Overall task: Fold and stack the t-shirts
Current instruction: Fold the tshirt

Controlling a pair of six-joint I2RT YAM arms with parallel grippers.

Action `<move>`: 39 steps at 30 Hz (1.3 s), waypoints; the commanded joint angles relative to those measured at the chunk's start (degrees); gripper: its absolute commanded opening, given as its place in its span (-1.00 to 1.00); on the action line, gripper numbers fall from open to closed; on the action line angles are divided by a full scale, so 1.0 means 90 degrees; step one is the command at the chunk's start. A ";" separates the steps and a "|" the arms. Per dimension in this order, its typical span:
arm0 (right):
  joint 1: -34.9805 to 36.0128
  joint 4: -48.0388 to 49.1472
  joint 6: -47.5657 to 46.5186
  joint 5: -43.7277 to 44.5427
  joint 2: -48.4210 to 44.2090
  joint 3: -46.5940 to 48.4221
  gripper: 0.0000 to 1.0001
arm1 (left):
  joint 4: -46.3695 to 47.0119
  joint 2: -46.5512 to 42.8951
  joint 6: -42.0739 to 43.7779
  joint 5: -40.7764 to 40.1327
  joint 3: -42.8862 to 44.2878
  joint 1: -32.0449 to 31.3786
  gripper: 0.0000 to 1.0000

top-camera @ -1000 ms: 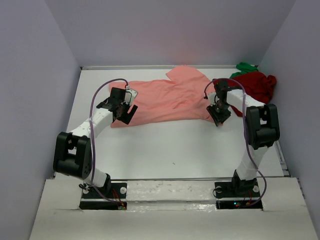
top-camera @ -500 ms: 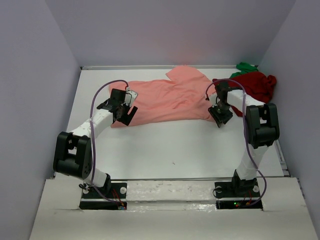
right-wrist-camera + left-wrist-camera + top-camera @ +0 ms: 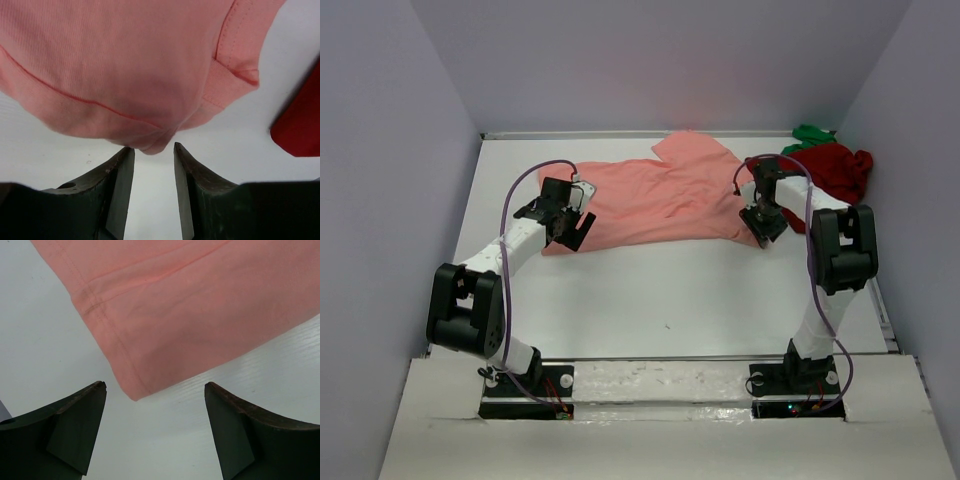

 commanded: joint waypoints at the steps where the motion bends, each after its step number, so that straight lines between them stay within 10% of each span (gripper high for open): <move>1: -0.0027 0.0116 0.0016 -0.0175 0.0176 0.0306 -0.20 | -0.0089 -0.0024 -0.0030 0.0079 0.0049 0.0019 0.82; 6: -0.0027 0.0106 0.0016 -0.0303 0.0254 0.0297 -0.21 | -0.0118 -0.0083 0.0009 0.0059 0.0029 0.0019 0.82; 12: -0.0027 0.0106 0.0006 -0.0361 0.0313 0.0307 -1.00 | -0.0128 -0.0092 -0.0001 0.0050 0.0010 0.0019 0.82; 39: -0.0027 0.0417 -0.1369 0.1064 -0.0009 0.0259 -1.00 | -0.0255 -0.0014 -0.0030 0.0147 0.0146 0.0009 0.80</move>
